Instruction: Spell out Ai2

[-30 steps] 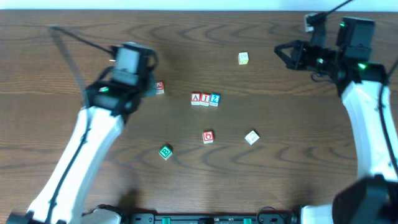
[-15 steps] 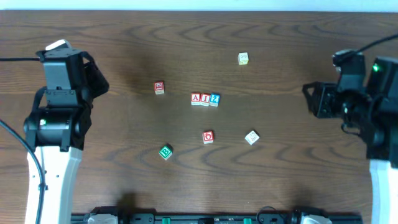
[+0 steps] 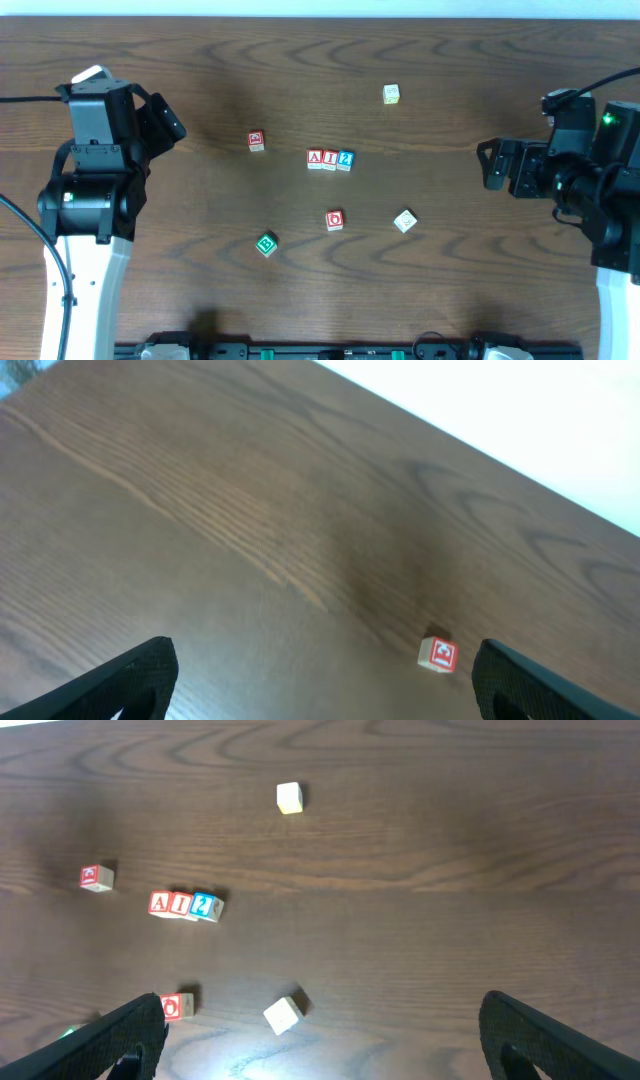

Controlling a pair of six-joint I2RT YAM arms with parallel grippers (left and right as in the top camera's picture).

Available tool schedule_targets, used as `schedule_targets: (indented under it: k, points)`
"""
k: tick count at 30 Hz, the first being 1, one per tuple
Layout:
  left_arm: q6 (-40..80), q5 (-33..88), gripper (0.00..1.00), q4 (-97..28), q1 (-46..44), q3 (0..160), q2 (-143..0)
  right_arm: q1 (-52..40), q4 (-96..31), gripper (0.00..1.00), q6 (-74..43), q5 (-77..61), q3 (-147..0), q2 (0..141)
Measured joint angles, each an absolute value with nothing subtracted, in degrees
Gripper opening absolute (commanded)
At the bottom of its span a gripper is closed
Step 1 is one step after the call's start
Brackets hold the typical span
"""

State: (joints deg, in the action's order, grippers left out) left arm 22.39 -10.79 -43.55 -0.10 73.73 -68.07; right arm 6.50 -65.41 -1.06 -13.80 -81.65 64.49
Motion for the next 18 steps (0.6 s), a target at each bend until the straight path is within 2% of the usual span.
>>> schedule_targets:
  k: [10,18]
  points:
    - [22.7,-10.7,0.95,-44.2,-0.1,73.7,-68.1,6.5,-65.4,0.99,-1.1,-13.5,-81.6,64.5]
    - [20.4,-11.6,0.95,-53.2,-0.1,73.5,-65.5,6.5,-65.4,0.99,-1.1,-13.5,-81.6,64.5]
